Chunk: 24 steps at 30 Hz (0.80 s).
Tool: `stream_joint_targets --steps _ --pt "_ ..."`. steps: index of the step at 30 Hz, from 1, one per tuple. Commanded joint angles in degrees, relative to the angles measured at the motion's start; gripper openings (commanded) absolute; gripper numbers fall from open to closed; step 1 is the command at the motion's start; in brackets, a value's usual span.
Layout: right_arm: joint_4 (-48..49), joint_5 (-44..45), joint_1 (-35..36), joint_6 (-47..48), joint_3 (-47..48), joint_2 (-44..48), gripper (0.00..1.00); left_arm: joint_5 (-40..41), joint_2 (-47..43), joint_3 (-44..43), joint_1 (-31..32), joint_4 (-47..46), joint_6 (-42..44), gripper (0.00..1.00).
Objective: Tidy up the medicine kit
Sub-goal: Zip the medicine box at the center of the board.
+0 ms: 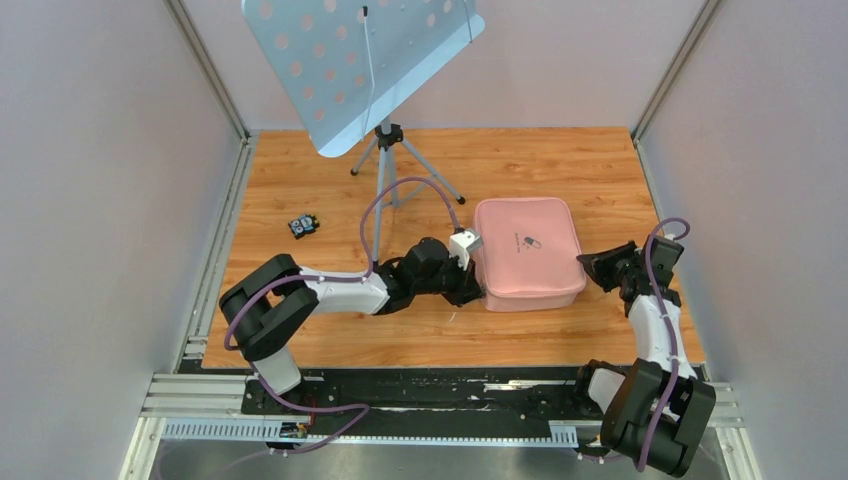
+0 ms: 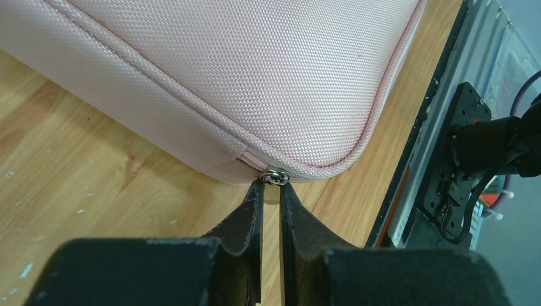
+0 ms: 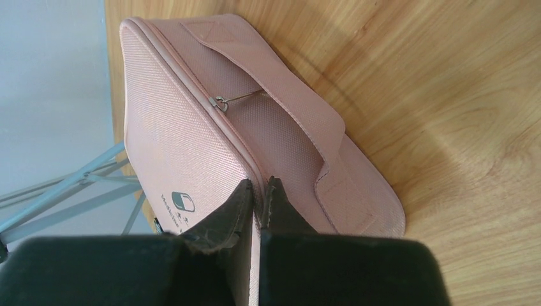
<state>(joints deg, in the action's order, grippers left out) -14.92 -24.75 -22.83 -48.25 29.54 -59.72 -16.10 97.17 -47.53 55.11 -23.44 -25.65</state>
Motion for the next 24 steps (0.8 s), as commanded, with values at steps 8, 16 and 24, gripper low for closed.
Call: stream_joint_targets --steps 8,16,24 --pt "-0.55 2.84 2.91 -3.84 -0.48 1.63 0.00 -0.40 -0.38 -5.59 8.63 0.21 -4.20 0.00" --pt "-8.82 10.33 2.92 4.62 6.45 4.31 0.63 3.28 -3.30 -9.65 8.96 10.83 0.73 0.48" --pt "-14.43 12.62 2.88 8.41 11.02 7.61 0.67 14.16 -11.40 -10.32 8.97 25.22 3.29 0.67"
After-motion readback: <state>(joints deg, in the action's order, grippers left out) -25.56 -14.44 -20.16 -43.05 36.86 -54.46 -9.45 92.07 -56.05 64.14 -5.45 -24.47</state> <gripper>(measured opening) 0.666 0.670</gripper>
